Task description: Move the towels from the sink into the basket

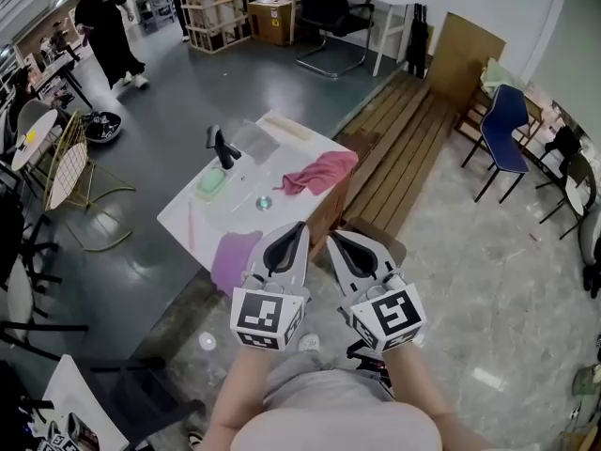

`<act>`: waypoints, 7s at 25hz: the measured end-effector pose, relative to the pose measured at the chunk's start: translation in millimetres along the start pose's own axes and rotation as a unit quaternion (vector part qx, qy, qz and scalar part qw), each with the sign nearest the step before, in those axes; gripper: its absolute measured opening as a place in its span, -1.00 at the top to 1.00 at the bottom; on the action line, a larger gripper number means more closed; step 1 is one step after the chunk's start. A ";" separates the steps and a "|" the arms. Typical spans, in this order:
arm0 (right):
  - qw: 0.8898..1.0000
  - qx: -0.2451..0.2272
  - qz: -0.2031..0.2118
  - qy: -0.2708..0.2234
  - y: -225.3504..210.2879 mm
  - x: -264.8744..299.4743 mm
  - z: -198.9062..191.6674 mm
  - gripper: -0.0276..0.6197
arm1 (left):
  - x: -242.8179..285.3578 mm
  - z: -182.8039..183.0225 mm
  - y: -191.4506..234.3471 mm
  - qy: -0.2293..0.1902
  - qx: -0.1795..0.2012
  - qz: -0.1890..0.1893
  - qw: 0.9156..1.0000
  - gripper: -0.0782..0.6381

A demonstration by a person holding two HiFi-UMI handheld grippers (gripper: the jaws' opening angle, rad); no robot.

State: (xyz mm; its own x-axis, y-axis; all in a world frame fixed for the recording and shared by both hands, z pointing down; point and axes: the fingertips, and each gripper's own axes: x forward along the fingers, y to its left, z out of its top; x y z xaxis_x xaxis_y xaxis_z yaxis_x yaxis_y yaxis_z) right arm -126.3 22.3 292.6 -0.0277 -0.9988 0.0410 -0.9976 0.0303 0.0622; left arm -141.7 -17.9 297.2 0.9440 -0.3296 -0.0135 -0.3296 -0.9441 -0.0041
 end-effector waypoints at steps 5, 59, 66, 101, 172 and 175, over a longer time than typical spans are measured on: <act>1.000 0.000 0.001 0.008 -7.2 20.8 -6.0 0.86 | 16.1 -2.3 18.7 -0.003 -0.006 -0.002 1.000 0.77; 0.986 0.002 0.149 0.080 -189.9 174.1 -80.9 0.86 | 208.9 -64.4 103.2 0.058 -0.028 0.155 0.986 0.77; 0.986 0.001 0.135 0.098 -198.2 198.3 -94.5 0.86 | 220.0 -75.0 123.3 0.071 -0.038 0.152 0.985 0.77; 0.918 -0.015 0.122 0.377 -215.8 285.6 -271.3 0.26 | 269.5 -153.5 195.6 0.147 -0.087 0.113 0.979 0.77; 0.941 0.004 0.054 0.333 -253.0 216.0 -207.9 0.69 | 273.4 -162.7 126.9 0.166 -0.130 0.059 0.976 0.77; 0.944 0.009 0.042 0.327 -261.3 204.8 -205.3 0.69 | 274.0 -166.9 116.8 0.168 -0.132 0.054 0.975 0.77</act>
State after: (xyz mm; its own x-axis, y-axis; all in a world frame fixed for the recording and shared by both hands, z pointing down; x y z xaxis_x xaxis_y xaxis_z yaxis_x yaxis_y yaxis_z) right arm 141.8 -182.0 489.5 -0.0671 -0.7553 0.6519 -0.9947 0.1017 0.0154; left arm 80.4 -219.8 459.9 0.8690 -0.3695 0.3290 -0.4549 -0.8583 0.2376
